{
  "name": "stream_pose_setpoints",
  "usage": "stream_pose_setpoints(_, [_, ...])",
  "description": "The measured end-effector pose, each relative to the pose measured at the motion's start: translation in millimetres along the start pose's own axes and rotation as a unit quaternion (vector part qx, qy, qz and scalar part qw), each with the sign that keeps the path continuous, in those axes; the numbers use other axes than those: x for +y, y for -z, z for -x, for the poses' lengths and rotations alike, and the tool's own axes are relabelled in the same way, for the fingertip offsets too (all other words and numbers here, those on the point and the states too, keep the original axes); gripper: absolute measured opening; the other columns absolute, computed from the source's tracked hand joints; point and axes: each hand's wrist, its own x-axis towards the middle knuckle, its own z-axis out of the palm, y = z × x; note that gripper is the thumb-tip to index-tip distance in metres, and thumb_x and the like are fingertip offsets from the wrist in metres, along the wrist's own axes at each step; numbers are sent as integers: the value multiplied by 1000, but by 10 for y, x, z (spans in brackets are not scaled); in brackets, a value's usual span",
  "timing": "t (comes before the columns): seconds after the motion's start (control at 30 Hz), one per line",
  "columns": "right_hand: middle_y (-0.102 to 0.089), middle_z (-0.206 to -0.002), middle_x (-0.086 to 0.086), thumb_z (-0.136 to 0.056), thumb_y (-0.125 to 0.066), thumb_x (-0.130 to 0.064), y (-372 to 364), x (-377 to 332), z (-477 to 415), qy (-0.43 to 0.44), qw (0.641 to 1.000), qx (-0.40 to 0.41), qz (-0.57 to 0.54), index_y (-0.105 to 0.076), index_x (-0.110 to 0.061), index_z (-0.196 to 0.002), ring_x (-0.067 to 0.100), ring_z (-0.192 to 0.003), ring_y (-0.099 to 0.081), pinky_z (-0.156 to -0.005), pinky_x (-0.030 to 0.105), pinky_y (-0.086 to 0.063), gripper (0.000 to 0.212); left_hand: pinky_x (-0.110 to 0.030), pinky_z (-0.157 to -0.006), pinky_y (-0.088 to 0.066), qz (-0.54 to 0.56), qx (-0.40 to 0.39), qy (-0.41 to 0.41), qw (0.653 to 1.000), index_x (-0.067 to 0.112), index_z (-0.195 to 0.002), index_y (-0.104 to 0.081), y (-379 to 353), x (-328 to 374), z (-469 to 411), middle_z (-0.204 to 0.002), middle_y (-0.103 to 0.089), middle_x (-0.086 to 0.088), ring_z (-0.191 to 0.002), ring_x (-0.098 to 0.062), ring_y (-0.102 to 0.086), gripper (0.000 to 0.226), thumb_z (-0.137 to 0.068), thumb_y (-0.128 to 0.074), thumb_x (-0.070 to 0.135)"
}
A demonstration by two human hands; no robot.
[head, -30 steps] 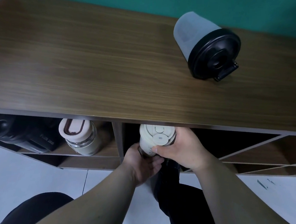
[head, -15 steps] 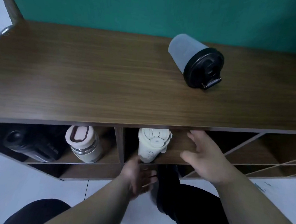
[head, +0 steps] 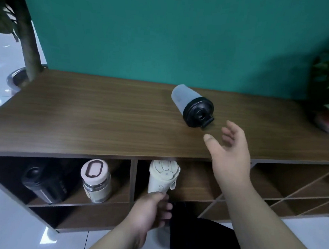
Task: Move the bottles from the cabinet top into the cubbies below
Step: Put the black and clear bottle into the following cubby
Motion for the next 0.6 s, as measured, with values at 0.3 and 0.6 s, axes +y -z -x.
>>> stream_pose_setpoints(0.3, [-52,-146,3,-53,-63,-79,-656,-154,-651,-122,984,30,124,-27,-23,-151,32,-131,-51,-114,55,-26,118,-31,-70,-46,14,-20,-20,1000,12,-101,-72,76,154,157,-84,-78,-6,-73,-23,-67,25,-103,-54,28])
stream_pose_setpoints(0.6, [-51,-135,-4,-58,-74,-61,-707,-133,-640,-70,994,38,75,-37,-28,-144,23,-112,-59,-95,42,-47,100,-33,-76,-50,18,-21,-24,999,12,-102,-75,94,210,158,-82,-81,-2,-81,-24,-72,26,-101,-55,30])
